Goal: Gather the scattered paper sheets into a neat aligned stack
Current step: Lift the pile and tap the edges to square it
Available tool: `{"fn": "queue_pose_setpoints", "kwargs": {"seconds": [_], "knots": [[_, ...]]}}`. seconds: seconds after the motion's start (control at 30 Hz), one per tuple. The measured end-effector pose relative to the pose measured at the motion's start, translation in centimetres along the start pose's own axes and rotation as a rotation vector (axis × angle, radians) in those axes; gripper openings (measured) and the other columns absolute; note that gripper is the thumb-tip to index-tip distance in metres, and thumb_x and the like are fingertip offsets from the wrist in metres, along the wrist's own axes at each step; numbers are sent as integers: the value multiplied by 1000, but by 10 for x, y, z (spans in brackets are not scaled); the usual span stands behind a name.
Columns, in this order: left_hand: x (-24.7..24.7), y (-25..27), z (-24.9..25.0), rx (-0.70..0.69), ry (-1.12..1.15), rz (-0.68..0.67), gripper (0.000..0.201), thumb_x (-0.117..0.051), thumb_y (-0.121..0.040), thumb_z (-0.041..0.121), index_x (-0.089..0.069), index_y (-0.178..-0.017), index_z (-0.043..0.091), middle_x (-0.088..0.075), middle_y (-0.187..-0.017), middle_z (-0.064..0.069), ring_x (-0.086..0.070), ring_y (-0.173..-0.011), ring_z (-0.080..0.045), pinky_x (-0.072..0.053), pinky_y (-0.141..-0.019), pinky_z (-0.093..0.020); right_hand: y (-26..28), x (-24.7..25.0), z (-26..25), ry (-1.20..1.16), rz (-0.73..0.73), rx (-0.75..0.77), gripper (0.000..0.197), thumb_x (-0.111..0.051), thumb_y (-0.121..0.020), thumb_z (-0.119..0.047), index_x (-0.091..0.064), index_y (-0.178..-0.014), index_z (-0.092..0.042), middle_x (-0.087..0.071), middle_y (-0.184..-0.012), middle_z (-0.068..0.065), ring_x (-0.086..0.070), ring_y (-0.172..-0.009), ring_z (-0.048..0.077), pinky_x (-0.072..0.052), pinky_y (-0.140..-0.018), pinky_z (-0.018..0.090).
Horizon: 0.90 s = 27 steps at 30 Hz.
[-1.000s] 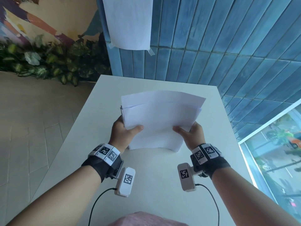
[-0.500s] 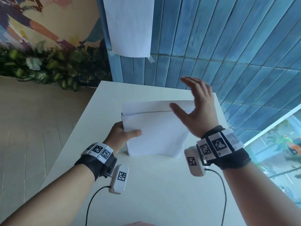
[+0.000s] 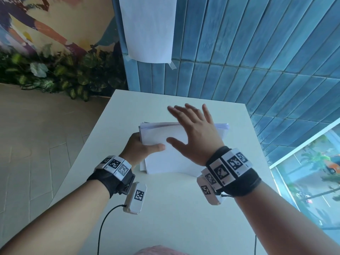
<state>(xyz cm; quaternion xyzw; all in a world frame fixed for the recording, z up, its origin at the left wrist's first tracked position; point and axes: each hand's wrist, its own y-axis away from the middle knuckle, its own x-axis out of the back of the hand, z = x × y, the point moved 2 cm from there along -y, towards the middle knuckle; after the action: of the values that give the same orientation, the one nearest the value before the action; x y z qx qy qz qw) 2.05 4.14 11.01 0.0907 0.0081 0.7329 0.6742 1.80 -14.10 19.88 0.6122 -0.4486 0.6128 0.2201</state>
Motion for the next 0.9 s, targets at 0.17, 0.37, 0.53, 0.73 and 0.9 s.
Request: {"fn": "queue_pose_setpoints", "kwargs": {"seconds": [0.17,0.37,0.53,0.73,0.9], "knots": [[-9,3,8,-92,26,30,37,-85,-66,2,-68,-89,26,-73,-85,5,-70,-74,1,-58,-68,-21,4,-15,-4,19,-98,21,73,-52,-83,-52,-21,-147,-35,-42,-145,-5,-35,-136,20,-6,-119,49],[-8,4,-11,-17,-9,30,30,-84,-69,5,-72,-92,20,-76,-92,0,-71,-83,-13,-57,-74,-27,7,-4,20,-11,63,-117,68,-53,-78,-62,-39,-139,-35,-47,-141,-7,-36,-136,19,-6,-118,51],[-7,3,-17,68,91,-7,26,-77,-76,1,-73,-101,8,-77,-98,-6,-73,-84,-14,-54,-76,-27,33,2,76,-254,271,-421,90,-65,-67,-67,-31,-142,-30,-41,-144,-7,-38,-132,16,-24,-115,44],[-5,-3,-21,82,164,-17,45,-81,-65,12,-71,-107,1,-75,-108,-15,-70,-103,-32,-54,-92,-41,50,-56,104,-1051,107,-677,62,-86,-63,-16,-57,-117,-16,-69,-110,2,-68,-99,18,-54,-84,35],[-11,-3,-16,-10,163,144,48,-81,-63,16,-65,-109,11,-74,-106,-10,-71,-97,-25,-56,-88,-41,50,-79,96,-1070,184,-671,27,-76,-74,-6,-62,-93,-18,-71,-94,4,-68,-85,18,-52,-74,31]]}}
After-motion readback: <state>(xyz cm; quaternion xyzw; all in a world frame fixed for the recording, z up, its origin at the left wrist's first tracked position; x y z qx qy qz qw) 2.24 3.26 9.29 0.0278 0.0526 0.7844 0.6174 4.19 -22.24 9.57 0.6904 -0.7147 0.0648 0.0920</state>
